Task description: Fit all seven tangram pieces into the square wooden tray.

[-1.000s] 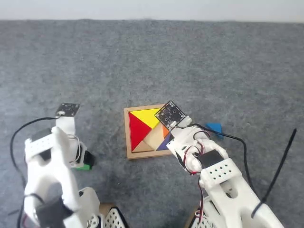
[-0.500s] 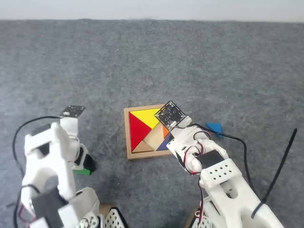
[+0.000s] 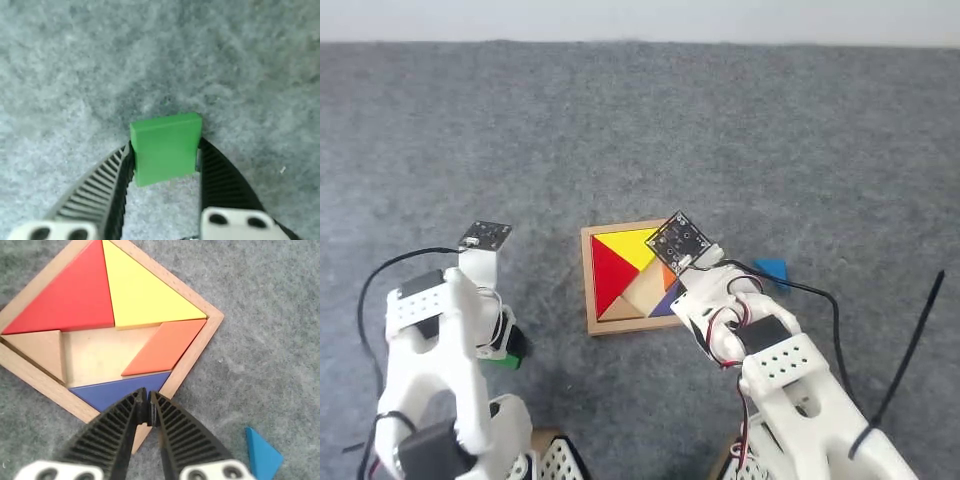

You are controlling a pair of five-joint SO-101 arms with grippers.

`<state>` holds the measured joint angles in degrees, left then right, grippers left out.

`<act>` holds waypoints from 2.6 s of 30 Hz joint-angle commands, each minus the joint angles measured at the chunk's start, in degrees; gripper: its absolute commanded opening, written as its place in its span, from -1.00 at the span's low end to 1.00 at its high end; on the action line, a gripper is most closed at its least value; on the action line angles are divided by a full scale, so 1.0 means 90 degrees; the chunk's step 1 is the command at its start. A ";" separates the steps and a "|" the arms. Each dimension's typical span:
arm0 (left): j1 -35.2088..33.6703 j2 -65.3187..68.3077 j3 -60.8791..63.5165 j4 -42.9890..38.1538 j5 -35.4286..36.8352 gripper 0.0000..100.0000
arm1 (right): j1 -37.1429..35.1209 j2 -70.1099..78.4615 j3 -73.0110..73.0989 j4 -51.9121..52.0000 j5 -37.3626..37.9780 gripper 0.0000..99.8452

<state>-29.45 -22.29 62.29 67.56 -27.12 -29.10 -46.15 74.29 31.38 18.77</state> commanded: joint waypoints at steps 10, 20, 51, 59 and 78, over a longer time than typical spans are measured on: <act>0.0039 -0.0127 -0.0103 -0.0449 0.0440 -0.86 | 0.0015 0.0005 -0.0332 -0.0151 -0.0010 -0.98; 0.0039 -0.0127 -0.0103 -0.0449 0.0440 -0.90 | 0.0015 0.0005 -0.0342 -0.0151 -0.0010 -0.98; 0.0029 -0.0830 -0.0034 0.0518 -0.0459 -0.62 | 0.0015 0.0005 -0.0342 -0.0142 -0.0010 -0.98; -0.0029 0.0967 -0.0532 0.0078 -0.0459 -0.62 | 0.0015 0.0005 -0.0332 -0.0142 -0.0010 -0.98; -0.0039 0.1045 -0.0405 0.0078 -0.0694 -0.56 | 0.0015 0.0005 -0.0332 -0.0142 -0.0010 -0.98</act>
<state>-29.89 -15.78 57.36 68.79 -32.57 -29.10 -46.15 74.29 31.38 18.77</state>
